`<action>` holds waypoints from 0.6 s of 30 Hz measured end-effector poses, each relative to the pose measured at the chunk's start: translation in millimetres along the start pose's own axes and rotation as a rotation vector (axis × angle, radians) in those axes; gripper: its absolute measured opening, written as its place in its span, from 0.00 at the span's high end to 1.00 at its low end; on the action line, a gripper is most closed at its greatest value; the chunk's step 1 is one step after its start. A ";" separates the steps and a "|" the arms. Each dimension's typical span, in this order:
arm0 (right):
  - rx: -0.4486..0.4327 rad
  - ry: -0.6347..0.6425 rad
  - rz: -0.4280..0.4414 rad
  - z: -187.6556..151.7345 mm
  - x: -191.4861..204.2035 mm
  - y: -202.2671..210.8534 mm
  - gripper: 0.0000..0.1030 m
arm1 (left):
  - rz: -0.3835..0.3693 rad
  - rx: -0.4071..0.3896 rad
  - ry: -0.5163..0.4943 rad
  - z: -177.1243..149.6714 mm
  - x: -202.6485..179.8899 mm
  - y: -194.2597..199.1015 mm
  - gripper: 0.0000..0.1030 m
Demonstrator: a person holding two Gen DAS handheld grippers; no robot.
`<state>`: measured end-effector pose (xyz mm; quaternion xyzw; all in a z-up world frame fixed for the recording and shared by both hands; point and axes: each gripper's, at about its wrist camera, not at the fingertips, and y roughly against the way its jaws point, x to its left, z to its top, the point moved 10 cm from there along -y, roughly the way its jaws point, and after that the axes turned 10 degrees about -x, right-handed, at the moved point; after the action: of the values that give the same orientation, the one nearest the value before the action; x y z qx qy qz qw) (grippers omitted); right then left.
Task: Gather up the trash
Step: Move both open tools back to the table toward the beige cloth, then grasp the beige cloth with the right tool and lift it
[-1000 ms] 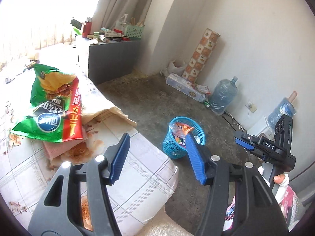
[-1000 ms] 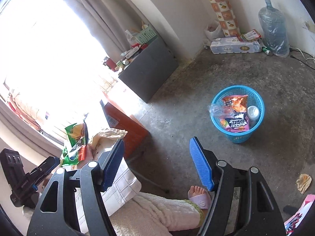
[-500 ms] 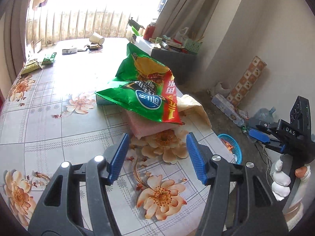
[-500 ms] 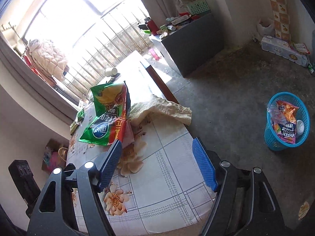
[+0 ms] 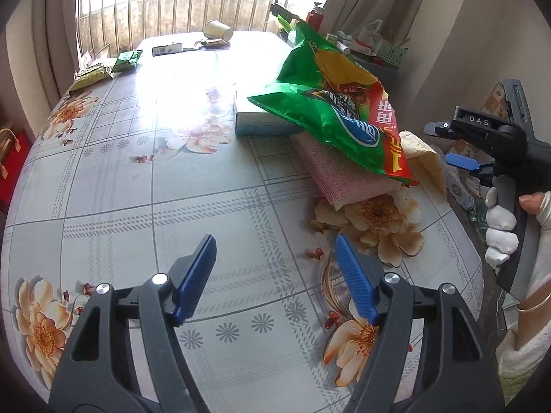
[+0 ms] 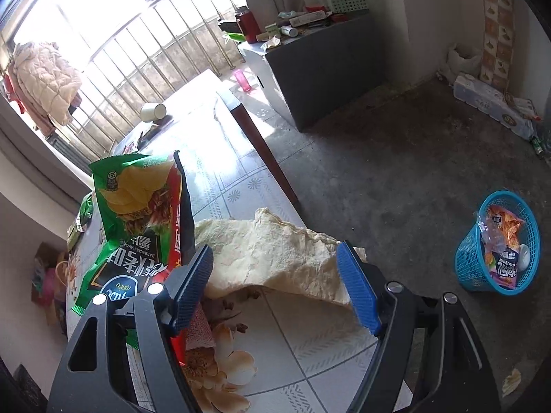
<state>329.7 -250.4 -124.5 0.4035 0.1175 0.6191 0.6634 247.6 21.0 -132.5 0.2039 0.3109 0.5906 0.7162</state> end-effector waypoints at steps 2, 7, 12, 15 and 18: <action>0.009 0.022 -0.010 -0.2 5.7 -10.2 0.30 | 0.002 0.002 0.003 -0.9 1.3 -1.2 0.34; 0.016 0.105 -0.046 -4.9 14.8 -24.7 0.30 | 0.004 0.004 0.007 -1.2 3.5 -3.6 0.34; 0.039 0.158 -0.087 -14.5 15.8 -36.8 0.50 | 0.004 0.003 0.006 -0.7 3.0 -3.8 0.34; 0.033 0.210 -0.115 -16.5 18.1 -38.2 0.62 | 0.006 0.003 0.004 -0.6 3.9 -3.4 0.34; 0.053 0.227 -0.085 -23.0 27.7 -38.5 0.83 | 0.009 -0.001 0.006 -1.1 7.3 -0.5 0.34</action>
<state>348.3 -212.5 -156.0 0.3427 0.2253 0.6289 0.6605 248.0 27.9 -135.1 0.2032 0.3121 0.5944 0.7127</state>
